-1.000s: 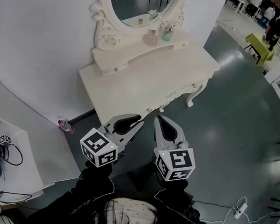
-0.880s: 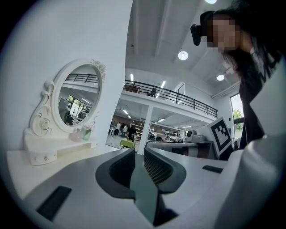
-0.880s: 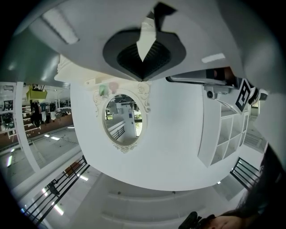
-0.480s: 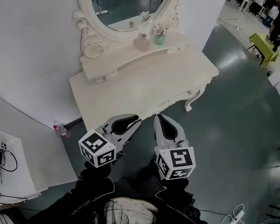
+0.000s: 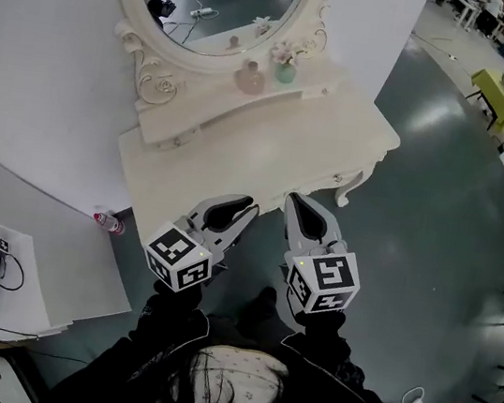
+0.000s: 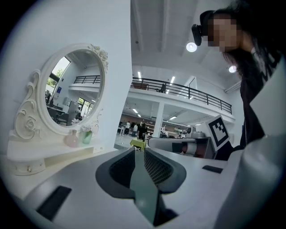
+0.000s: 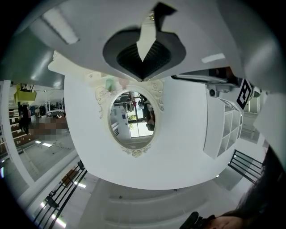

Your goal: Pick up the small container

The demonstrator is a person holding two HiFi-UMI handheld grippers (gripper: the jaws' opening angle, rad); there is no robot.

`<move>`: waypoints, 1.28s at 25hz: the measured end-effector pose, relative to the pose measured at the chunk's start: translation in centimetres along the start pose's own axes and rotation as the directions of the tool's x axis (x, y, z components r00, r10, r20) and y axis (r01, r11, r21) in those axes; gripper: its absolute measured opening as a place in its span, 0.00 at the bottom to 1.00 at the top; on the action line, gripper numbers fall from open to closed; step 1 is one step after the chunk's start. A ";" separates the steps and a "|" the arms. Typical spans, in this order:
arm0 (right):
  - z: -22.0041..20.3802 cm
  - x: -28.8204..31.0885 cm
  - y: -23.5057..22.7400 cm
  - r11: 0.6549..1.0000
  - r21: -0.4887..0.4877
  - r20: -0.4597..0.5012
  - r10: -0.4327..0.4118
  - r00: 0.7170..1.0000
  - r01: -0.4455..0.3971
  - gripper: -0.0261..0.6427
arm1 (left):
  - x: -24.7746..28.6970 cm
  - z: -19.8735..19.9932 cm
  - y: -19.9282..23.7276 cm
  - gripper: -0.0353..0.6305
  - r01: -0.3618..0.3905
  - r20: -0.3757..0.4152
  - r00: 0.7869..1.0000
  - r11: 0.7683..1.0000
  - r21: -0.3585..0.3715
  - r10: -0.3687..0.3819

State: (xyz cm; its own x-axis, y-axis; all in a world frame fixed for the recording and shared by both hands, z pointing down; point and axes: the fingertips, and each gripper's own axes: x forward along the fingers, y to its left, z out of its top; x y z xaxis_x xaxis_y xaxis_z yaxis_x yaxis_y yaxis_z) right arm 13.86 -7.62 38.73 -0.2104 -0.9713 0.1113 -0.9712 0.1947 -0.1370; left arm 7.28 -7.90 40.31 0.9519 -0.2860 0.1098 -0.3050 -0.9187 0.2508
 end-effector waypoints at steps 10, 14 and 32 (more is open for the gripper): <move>0.2 1.4 -3.8 0.995 0.010 0.002 0.095 0.995 -0.095 0.04 | 3.6 0.3 0.1 0.13 -0.079 0.013 0.997 0.997 0.001 0.079; -0.1 2.4 -3.9 0.991 0.027 0.000 0.131 0.991 -0.131 0.04 | 3.7 0.0 0.6 0.13 -0.113 0.001 0.994 0.994 0.000 0.113; -0.4 11.7 -5.7 0.979 0.012 -0.041 0.205 0.978 -0.205 0.04 | 6.3 1.4 9.9 0.13 -0.186 0.009 0.982 0.982 -0.031 0.187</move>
State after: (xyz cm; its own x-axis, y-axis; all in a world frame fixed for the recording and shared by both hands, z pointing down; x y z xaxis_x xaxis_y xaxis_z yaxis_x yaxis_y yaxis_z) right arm 16.90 -20.05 41.17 -0.4095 -0.9042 0.1213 -0.9061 0.3878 -0.1690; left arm 10.28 -19.13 42.14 0.8785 -0.4548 0.1463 -0.4777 -0.8405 0.2558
